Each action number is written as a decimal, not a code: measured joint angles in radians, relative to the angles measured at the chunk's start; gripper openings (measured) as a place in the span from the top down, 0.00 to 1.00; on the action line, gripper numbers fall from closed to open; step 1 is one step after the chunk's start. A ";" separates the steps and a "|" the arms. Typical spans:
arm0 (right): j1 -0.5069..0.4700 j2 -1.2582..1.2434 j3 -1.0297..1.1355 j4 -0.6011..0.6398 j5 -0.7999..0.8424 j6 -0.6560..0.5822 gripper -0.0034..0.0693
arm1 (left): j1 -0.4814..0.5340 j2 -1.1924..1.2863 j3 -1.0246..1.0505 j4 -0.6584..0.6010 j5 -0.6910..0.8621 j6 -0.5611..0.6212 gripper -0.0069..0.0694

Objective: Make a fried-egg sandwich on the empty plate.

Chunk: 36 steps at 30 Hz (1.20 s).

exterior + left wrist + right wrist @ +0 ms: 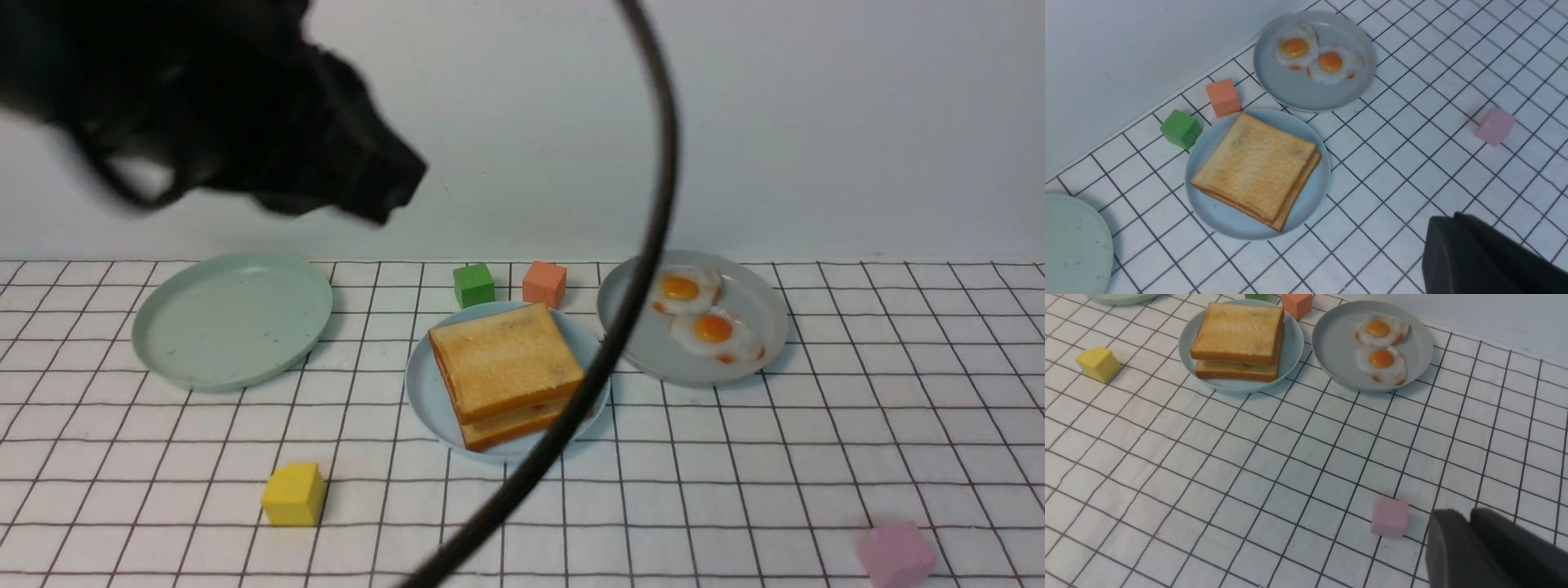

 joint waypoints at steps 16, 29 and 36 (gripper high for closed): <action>0.000 -0.001 0.097 0.000 -0.033 0.096 0.96 | 0.000 -1.019 1.061 -0.070 -0.691 0.007 0.93; 0.001 -0.001 0.110 0.026 0.007 0.103 0.96 | 0.000 -1.087 1.262 -0.073 -0.701 0.007 0.93; -0.028 -0.012 0.120 0.034 0.012 0.104 0.95 | 0.000 -1.072 1.308 -0.073 -0.680 0.007 0.93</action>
